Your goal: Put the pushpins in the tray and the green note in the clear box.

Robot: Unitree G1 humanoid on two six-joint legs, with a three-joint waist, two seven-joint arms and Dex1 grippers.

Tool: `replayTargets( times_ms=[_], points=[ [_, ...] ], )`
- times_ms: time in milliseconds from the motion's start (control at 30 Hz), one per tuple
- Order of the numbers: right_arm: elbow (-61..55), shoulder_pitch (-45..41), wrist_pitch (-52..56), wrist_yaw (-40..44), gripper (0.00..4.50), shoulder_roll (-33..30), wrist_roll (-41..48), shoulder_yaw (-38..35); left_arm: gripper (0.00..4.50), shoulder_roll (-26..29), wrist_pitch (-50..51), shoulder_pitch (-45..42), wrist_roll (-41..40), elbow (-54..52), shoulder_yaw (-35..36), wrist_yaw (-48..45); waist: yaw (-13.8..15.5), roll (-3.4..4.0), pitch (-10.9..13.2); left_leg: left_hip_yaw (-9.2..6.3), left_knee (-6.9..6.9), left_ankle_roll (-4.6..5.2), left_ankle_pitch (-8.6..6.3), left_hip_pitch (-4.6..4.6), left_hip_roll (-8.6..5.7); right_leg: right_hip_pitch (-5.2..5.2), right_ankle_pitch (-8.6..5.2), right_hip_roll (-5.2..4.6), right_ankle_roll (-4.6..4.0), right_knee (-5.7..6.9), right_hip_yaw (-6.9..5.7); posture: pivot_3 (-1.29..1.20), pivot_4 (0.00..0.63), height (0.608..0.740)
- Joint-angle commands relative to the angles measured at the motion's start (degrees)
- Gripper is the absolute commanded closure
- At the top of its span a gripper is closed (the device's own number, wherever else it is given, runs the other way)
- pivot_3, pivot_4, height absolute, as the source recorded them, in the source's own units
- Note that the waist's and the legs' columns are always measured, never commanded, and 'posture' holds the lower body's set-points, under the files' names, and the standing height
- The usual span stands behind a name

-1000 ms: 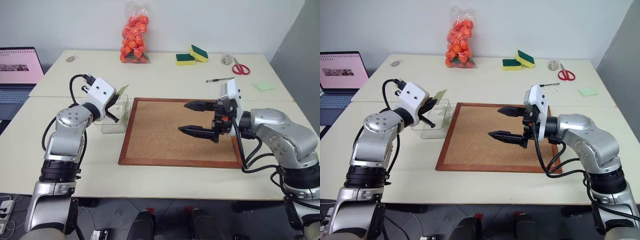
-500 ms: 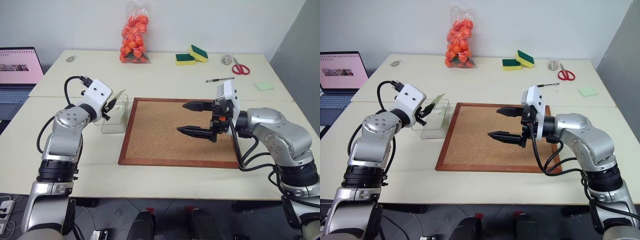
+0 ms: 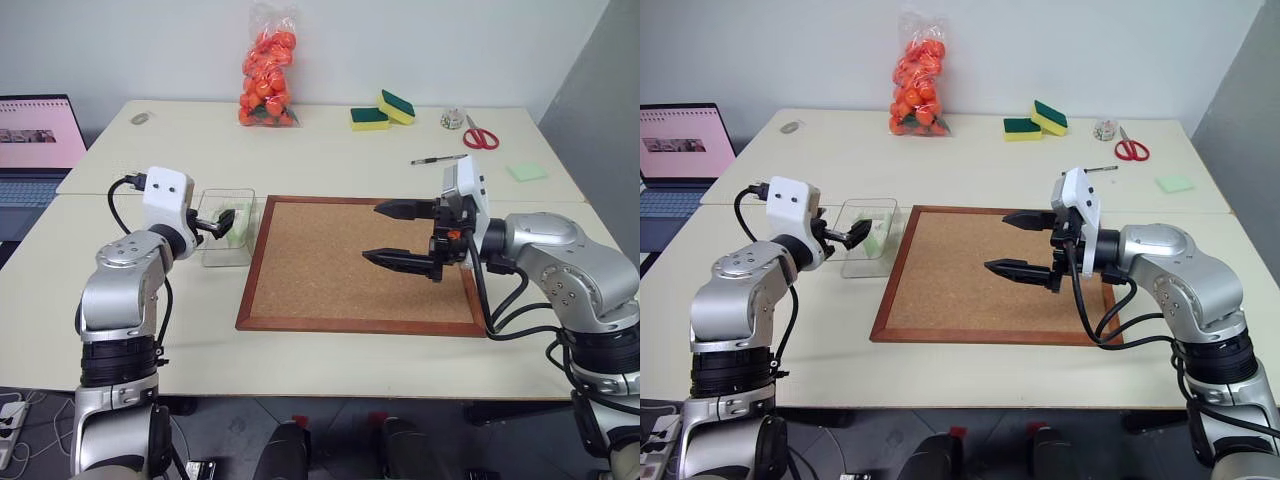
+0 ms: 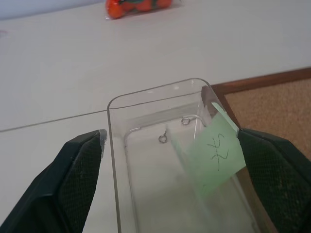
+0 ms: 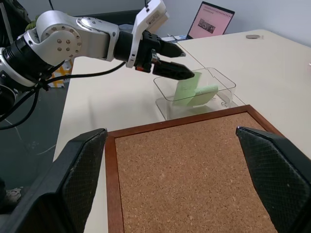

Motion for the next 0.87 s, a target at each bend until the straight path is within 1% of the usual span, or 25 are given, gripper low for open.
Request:
replayTargets(
  times_ms=[33,200,267,333,467,567,633,667,767,867],
  points=[
    [-1.36,-0.94,-0.11,0.40,0.00,-0.52,0.63,-1.51,0.03,-0.52,2.04,-2.43,-2.12,-3.05,2.52,2.57,0.01,0.00,0.00,0.01,0.00,0.00,0.00,0.00,0.00,0.00,0.00,-0.01,0.00,0.00,0.01,0.00,0.150,0.740],
    [-1.43,-0.81,0.09,0.28,0.00,-0.81,0.62,-1.78,0.03,0.37,-1.24,-2.03,-0.12,-3.83,0.09,4.56,-0.01,0.00,0.00,0.01,-0.01,0.00,0.00,0.00,0.00,0.00,0.00,-0.01,0.00,0.00,0.00,0.00,0.150,0.740],
    [-1.44,-0.74,0.13,0.07,0.00,-0.84,0.62,-2.02,0.03,0.35,-2.55,-1.77,-0.42,-5.53,-1.63,3.56,0.02,0.00,0.00,0.01,-0.01,-0.01,0.00,0.00,0.00,-0.01,0.00,-0.01,0.00,-0.01,0.00,0.00,0.150,0.740],
    [-1.59,-0.56,0.17,0.03,0.00,-0.95,0.73,-2.31,0.03,0.23,-3.93,-1.47,-1.49,-7.29,-3.22,1.61,0.03,-0.01,0.00,0.01,-0.01,-0.01,0.00,0.00,0.00,-0.01,0.00,-0.02,0.00,-0.02,0.01,0.00,0.150,0.740],
    [-2.53,0.92,-0.82,-0.70,0.00,-1.13,0.35,-3.66,0.03,1.50,-3.10,0.90,-4.79,-12.25,-8.85,-5.81,0.03,-0.01,0.00,0.03,-0.02,-0.01,0.00,0.00,-0.01,0.00,0.00,-0.06,0.00,-0.03,0.02,0.00,0.150,0.740],
    [-3.58,4.45,-3.95,-2.41,0.00,-1.40,-1.66,-5.78,0.03,2.33,-9.68,3.17,-3.89,-17.28,-15.32,-10.63,0.05,-0.01,0.00,0.03,-0.05,-0.01,0.00,0.00,-0.01,0.02,0.00,-0.07,0.00,-0.06,0.03,0.00,0.150,0.740],
    [-4.09,6.86,-5.87,-3.02,0.00,-1.74,-2.75,-7.00,0.03,1.18,-9.76,3.50,-5.90,-17.78,-16.42,-12.44,0.12,-0.01,0.00,0.04,-0.05,-0.01,0.00,-0.02,0.00,0.03,0.00,-0.07,0.00,-0.16,0.03,0.00,0.150,0.740],
    [-4.35,7.76,-6.18,-3.25,0.00,-1.93,-2.96,-7.32,0.03,0.97,-10.10,3.58,-6.62,-17.37,-16.76,-13.47,0.13,-0.01,0.01,0.04,-0.05,-0.01,0.00,-0.02,0.00,0.05,0.00,-0.07,0.00,-0.18,0.03,0.00,0.150,0.740],
    [-5.74,14.53,-7.88,-4.11,0.00,-3.19,-4.41,-9.61,0.03,0.91,-12.23,4.06,-8.84,-15.31,-20.87,-20.30,0.12,-0.01,0.00,0.08,-0.04,-0.01,0.00,-0.02,-0.03,0.06,0.00,-0.06,0.00,-0.23,0.05,0.00,0.150,0.740],
    [-6.94,19.12,-8.89,-5.19,0.00,-3.21,-5.05,-10.86,0.03,0.23,-14.09,3.80,-9.69,-12.21,-21.98,-23.37,0.13,-0.01,0.01,0.09,-0.06,-0.01,0.00,0.00,-0.03,0.11,0.00,-0.03,0.00,-0.27,0.05,0.00,0.150,0.740]
  ],
)
